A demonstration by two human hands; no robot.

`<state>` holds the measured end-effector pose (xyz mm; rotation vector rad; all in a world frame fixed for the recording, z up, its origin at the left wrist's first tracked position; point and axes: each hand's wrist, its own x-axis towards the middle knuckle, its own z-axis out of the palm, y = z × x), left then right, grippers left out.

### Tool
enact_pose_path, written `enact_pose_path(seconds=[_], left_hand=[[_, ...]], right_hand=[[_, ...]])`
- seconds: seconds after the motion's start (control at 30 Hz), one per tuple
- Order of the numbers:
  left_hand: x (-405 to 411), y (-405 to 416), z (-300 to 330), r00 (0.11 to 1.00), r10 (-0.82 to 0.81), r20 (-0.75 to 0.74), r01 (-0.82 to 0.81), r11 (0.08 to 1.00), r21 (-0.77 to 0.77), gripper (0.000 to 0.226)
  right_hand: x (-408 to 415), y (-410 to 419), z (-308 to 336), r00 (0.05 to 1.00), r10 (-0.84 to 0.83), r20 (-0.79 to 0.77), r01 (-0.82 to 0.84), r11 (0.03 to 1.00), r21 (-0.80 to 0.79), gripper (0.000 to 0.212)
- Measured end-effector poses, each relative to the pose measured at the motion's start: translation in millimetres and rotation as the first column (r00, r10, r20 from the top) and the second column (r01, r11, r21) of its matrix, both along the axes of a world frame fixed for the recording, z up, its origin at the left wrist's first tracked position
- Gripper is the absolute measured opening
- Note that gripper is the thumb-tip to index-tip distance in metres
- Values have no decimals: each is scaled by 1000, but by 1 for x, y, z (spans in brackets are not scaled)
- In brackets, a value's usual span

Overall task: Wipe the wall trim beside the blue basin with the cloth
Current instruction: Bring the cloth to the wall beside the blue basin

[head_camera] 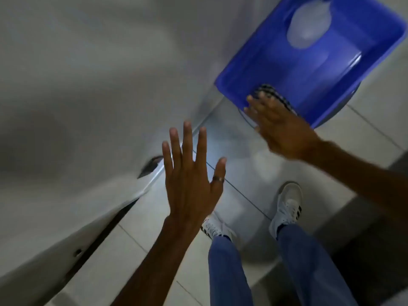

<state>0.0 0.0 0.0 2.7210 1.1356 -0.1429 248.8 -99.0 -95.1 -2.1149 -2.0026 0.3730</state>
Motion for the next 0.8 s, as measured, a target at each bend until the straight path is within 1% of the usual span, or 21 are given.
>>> enact_pose_path(seconds=[0.03,0.07,0.13,0.2,0.33,0.4,0.43,0.47,0.53,0.6,0.63,0.67,0.73,0.8], left_hand=[[10,1,-18,1000,-6,22,6,1000,-15,80],[17,1,-34,1000,18,23,-17,999,-35,80],[29,3,-63,1000,1,5,-1,999,-34,77],[28,-3,-81,1000,-21,-1,21,999,-34,75],[13,-3,-95,997,-71,-33,71,997,-27,76],[2,-4,-93,996,-78,-44,77,997,-30,76],[-5,-4,-91,995,-81,-49,80,996,-28,75],[-12,-3,-89,995,-86,-50,85,996,-25,75],[-28,0,-87,995,-96,-42,96,995,0,75],[-42,3,-89,992,-112,-51,113,993,18,75],[-49,4,-93,992,-111,-56,113,993,20,75],[-57,5,-97,993,-107,-57,109,994,25,75],[-75,4,-109,994,-86,-70,87,996,12,75],[-95,1,-122,996,-48,-68,49,999,10,75]], right_hand=[[18,5,-23,1000,14,9,-14,1000,-12,56],[36,8,-39,999,41,-7,-41,994,-96,57],[65,17,-72,995,103,-17,-104,967,-234,62],[73,14,-98,993,112,-38,-119,941,-316,68],[77,19,-106,984,176,-10,-170,935,-313,95],[75,25,-100,985,172,11,-160,936,-313,97],[73,28,-95,989,144,25,-129,942,-310,96],[69,32,-87,995,94,25,-82,954,-289,93],[56,41,-70,999,-47,24,51,981,-188,79],[27,47,-53,983,-181,-4,181,983,-20,66],[6,48,-48,974,-224,-37,226,972,58,63],[-18,50,-45,962,-258,-91,267,958,103,64],[-72,49,-50,928,-302,-220,332,936,114,76],[-126,46,-69,895,-277,-348,335,935,116,78]])
